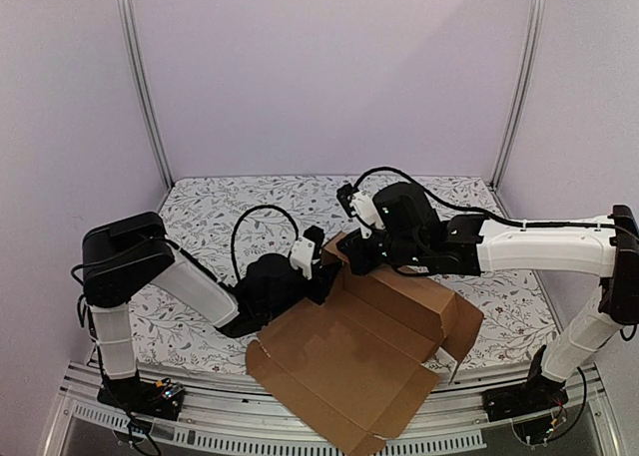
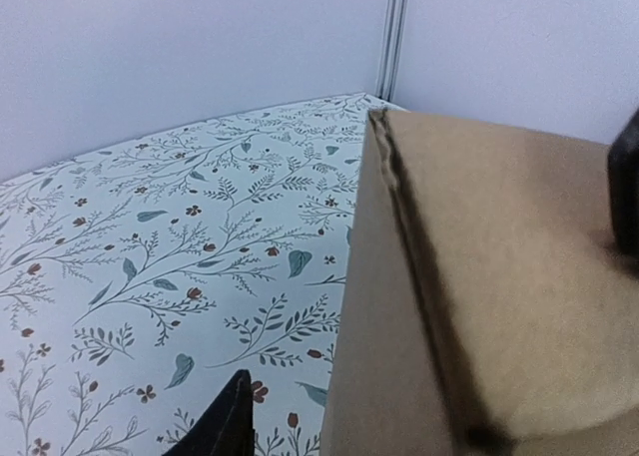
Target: Fold the paper box
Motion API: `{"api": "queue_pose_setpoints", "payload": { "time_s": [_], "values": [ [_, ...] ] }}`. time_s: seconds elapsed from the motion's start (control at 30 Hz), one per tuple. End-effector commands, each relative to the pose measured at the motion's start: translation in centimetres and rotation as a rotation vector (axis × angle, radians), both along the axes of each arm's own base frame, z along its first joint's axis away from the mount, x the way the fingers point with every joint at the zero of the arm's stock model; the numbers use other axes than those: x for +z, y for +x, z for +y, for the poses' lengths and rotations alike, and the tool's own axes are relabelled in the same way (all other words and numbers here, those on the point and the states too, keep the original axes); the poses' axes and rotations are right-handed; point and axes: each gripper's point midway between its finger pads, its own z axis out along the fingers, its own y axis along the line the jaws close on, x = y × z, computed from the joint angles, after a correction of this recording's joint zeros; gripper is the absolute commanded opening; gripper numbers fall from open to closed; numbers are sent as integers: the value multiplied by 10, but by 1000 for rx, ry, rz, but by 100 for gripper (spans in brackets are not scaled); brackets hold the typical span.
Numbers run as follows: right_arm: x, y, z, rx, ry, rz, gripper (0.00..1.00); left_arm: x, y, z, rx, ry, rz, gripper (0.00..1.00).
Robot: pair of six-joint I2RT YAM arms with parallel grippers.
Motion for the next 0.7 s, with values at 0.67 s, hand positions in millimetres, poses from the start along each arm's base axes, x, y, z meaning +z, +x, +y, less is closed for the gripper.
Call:
{"api": "queue_pose_setpoints", "payload": {
  "time_s": [0.67],
  "values": [
    [-18,-10,-11,-4,-59,43,0,-39,-7,-11,-28,18,81,37]
  ]
}}
